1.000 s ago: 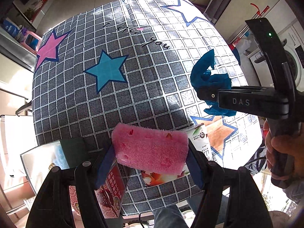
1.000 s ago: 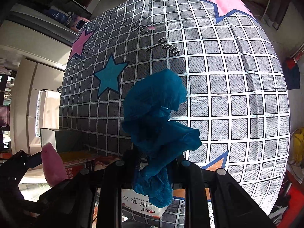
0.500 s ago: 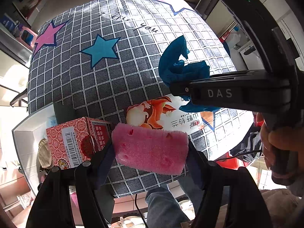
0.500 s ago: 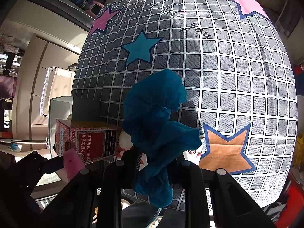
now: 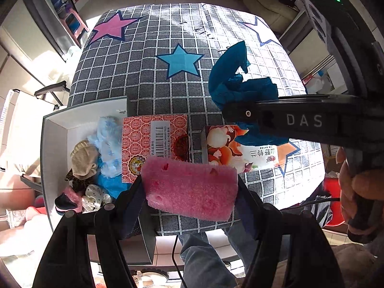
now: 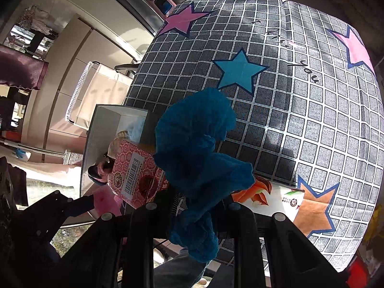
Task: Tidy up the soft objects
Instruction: 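Carry the blue cloth and pink sponge over the white box with both tools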
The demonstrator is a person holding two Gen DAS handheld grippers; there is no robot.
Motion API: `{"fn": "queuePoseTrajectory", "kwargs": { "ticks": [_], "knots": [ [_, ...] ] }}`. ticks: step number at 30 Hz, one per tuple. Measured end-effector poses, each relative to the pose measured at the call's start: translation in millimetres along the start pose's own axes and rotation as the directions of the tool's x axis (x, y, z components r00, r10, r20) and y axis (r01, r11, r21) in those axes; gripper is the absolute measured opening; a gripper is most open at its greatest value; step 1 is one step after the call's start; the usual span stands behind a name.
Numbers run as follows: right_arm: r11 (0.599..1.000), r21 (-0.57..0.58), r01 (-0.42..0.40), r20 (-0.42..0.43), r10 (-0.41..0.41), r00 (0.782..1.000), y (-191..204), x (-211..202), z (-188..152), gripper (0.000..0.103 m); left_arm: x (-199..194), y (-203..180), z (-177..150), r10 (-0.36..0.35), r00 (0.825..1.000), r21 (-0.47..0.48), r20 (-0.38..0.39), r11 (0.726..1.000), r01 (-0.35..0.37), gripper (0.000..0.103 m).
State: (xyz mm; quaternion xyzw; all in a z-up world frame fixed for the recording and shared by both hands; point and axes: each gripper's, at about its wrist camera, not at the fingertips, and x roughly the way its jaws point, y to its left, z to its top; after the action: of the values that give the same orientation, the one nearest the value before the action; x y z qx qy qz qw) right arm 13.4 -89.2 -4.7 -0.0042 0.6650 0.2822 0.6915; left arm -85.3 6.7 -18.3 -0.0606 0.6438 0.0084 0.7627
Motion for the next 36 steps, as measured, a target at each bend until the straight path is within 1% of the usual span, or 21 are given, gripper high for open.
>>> {"fn": "queuePoseTrajectory", "kwargs": {
  "ticks": [4, 8, 12, 17, 20, 25, 31, 36],
  "knots": [
    [0.997, -0.071, -0.011, -0.008, 0.011, 1.0, 30.8, 1.8, 2.7, 0.024, -13.6, 25.9, -10.9, 0.031, 0.999, -0.085, 0.041, 0.996, -0.028, 0.073],
    [0.989, -0.147, -0.025, -0.021, 0.022, 1.0, 64.0, 5.8, 3.3, 0.024, -24.5, 51.9, -21.6, 0.085, 0.994, -0.164, 0.075, 0.984, -0.071, 0.073],
    [0.975, -0.219, -0.044, -0.039, 0.037, 0.999, 98.3, 12.6, 2.7, 0.024, -26.0, 76.5, -35.1, 0.119, 0.99, -0.236, 0.072, 0.967, -0.099, 0.073],
    [0.949, -0.305, -0.075, -0.061, 0.059, 0.996, 139.8, 20.3, -1.5, 0.024, -21.2, 99.4, -54.5, 0.146, 0.988, -0.298, 0.045, 0.946, -0.126, 0.073],
    [0.937, -0.338, -0.086, -0.076, 0.063, 0.995, 156.8, 25.7, -6.1, 0.024, -18.4, 106.1, -63.1, 0.157, 0.987, -0.314, 0.032, 0.939, -0.139, 0.073],
    [0.93, -0.355, -0.093, -0.102, 0.06, 0.993, 168.1, 34.2, -12.5, 0.024, -17.2, 114.0, -70.8, 0.159, 0.987, -0.336, 0.025, 0.931, -0.141, 0.073],
    [0.93, -0.355, -0.093, -0.113, 0.056, 0.992, 173.0, 38.8, -12.6, 0.024, -16.7, 115.7, -70.3, 0.169, 0.985, -0.329, 0.024, 0.932, -0.152, 0.073],
    [0.932, -0.352, -0.089, -0.116, 0.051, 0.992, 174.2, 40.0, -11.7, 0.024, -15.4, 116.7, -68.6, 0.164, 0.986, -0.322, 0.022, 0.935, -0.148, 0.073]
  ]
}}
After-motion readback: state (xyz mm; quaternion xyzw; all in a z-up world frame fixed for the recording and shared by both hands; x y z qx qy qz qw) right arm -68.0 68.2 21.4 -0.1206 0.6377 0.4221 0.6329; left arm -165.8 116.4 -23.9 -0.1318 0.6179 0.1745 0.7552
